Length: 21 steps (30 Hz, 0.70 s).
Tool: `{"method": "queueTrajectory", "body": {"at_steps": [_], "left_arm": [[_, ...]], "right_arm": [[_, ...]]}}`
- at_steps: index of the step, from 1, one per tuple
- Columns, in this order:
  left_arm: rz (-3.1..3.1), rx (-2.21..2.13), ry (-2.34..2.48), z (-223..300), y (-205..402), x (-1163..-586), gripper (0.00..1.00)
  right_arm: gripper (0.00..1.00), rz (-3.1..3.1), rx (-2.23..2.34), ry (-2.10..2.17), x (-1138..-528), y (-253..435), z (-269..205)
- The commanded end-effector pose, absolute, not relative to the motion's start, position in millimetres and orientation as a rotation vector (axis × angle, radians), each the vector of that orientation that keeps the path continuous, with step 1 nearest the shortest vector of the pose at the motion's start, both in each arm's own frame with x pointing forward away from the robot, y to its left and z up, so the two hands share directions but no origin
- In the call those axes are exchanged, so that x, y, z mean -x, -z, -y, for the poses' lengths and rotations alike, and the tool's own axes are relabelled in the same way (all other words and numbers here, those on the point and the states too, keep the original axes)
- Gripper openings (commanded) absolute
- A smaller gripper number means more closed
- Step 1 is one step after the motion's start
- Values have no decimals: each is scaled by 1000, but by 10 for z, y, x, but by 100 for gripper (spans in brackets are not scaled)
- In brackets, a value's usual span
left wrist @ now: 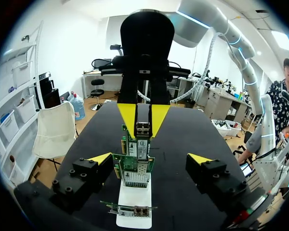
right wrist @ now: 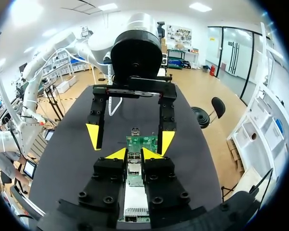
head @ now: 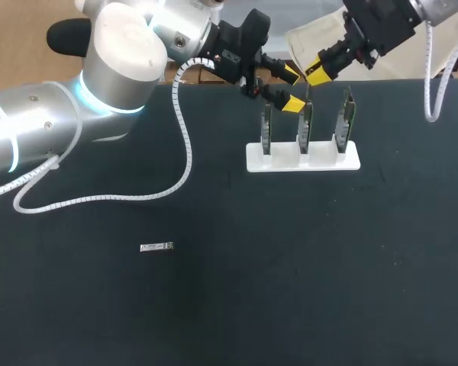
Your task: Pick up the optical module with the left hand, and insert it into the network port with the right hand.
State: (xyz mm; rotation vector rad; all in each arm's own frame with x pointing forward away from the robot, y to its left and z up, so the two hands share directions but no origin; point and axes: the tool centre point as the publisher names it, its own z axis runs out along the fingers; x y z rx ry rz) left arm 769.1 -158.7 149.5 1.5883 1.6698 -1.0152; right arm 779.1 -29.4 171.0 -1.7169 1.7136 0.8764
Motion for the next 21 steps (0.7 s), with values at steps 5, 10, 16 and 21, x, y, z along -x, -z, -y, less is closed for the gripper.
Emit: {"method": "queueTrajectory", "body": {"at_steps": [5,10,16,21], "left_arm": [[-1673,-1594,1017,1596,-1499,-7716,100],[-1673,-1594,1017,1596,-1499,-7716,100],[-1673,-1594,1017,1596,-1499,-7716,100],[-1673,-1594,1017,1596,-1499,-7716,100]], "right_arm": [[0,-1715,1737,-877,-7802,-1669,281],[0,-1721,1754,-867,-7798,-1634,287],[0,-1706,1749,-881,-7797,-1687,309],[0,-1701,1743,-886,-7805,-1710,330]]}}
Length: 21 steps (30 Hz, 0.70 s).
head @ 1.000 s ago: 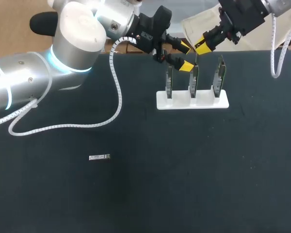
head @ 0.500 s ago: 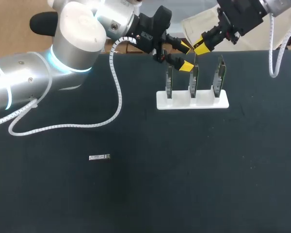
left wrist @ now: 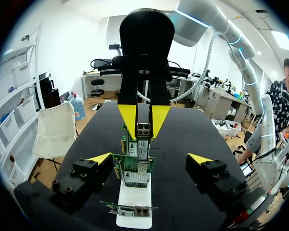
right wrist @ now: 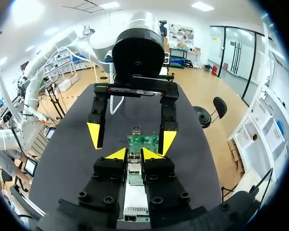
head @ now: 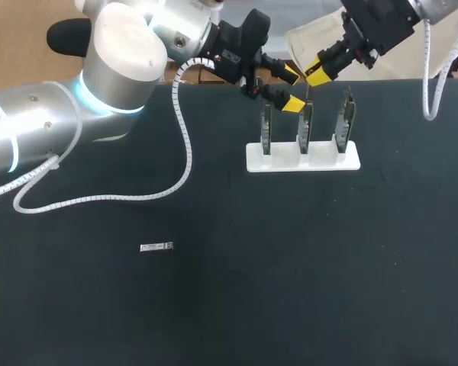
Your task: Pick up the optical module with the left hand, and insert it into the network port with the right hand.
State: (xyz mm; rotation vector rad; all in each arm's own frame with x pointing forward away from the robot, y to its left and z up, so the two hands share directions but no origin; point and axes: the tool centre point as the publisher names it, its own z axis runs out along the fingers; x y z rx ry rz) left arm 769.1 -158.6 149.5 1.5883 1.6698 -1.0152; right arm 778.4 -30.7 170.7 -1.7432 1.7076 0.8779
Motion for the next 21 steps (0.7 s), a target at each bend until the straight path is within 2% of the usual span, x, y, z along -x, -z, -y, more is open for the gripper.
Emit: {"method": "queueTrajectory", "body": {"at_steps": [1,21], "left_arm": [[-1673,-1594,1017,1596,-1499,-7716,100],[-1673,-1594,1017,1596,-1499,-7716,100]], "right_arm": [[0,-1698,1748,-891,-7804,-1710,334],[0,-1698,1769,-916,-7787,-1667,310]]}}
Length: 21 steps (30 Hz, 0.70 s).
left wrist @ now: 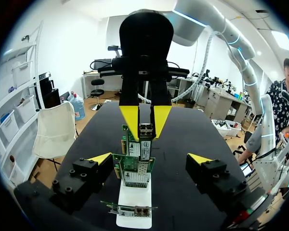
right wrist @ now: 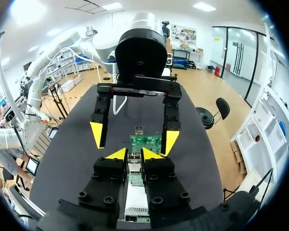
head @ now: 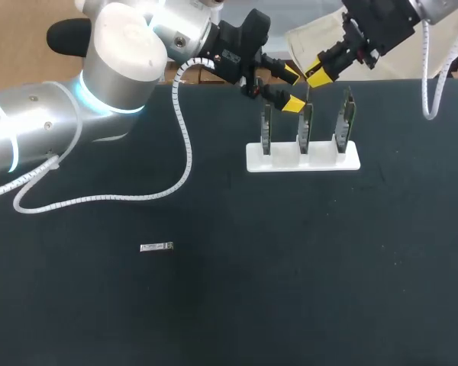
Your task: Pick up the optical module with the left hand, and insert it into the network port with the right hand.
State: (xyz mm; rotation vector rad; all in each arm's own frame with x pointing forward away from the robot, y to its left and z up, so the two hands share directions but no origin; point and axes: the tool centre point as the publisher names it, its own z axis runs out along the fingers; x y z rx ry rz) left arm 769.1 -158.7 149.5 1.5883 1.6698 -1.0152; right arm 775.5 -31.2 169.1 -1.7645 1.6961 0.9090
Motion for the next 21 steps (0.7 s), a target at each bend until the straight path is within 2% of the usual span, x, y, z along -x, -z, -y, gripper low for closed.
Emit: {"method": "queueTrajectory", "body": {"at_steps": [1,21], "left_arm": [[-1673,-1594,1017,1596,-1499,-7716,100],[-1673,-1594,1017,1596,-1499,-7716,100]], "right_arm": [[0,-1699,1770,-916,-7787,-1662,310],[0,-1686,1784,-899,-7803,-1679,316]]}}
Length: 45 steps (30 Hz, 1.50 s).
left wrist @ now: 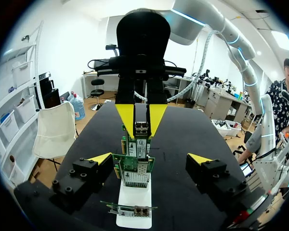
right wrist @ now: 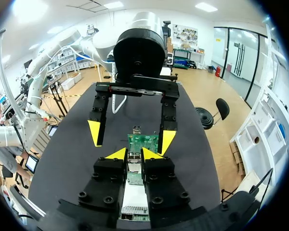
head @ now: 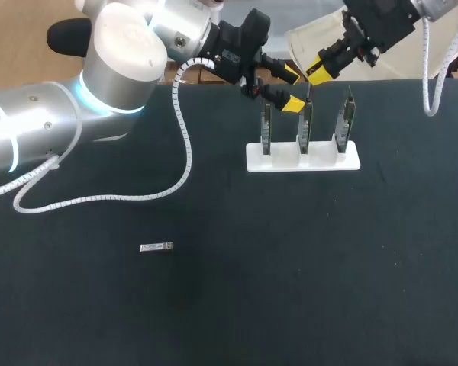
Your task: Pick up the optical module with the left hand, and insert it into the network port with the right hand.
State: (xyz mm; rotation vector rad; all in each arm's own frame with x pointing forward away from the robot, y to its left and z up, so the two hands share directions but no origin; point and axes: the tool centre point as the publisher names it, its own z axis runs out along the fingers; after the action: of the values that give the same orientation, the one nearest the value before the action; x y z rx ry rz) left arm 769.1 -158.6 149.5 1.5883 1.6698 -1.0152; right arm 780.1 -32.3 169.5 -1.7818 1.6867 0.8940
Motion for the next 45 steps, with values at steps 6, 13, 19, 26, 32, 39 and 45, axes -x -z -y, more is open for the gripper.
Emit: {"method": "queueTrajectory", "body": {"at_steps": [6,13,19,26,32,39,45], "left_arm": [[-1673,-1594,1017,1596,-1499,-7716,100],[-1673,-1594,1017,1596,-1499,-7716,100],[-1673,-1594,1017,1596,-1499,-7716,100],[-1673,-1594,1017,1596,-1499,-7716,100],[-1673,-1594,1017,1596,-1499,-7716,100],[-1673,-1594,1017,1596,-1499,-7716,100],[-1673,-1594,1017,1596,-1499,-7716,100]], "right_arm": [[0,-1678,1779,-907,-7792,-1692,306],[0,-1693,1777,-905,-7779,-1659,316],[0,-1681,1764,-924,-7768,-1694,286],[0,-1682,1772,-915,-7759,-1699,309],[0,-1689,1768,-907,-7769,-1707,330],[0,-1685,1776,-911,-7763,-1692,307],[0,-1690,1776,-915,-7766,-1674,300]]}}
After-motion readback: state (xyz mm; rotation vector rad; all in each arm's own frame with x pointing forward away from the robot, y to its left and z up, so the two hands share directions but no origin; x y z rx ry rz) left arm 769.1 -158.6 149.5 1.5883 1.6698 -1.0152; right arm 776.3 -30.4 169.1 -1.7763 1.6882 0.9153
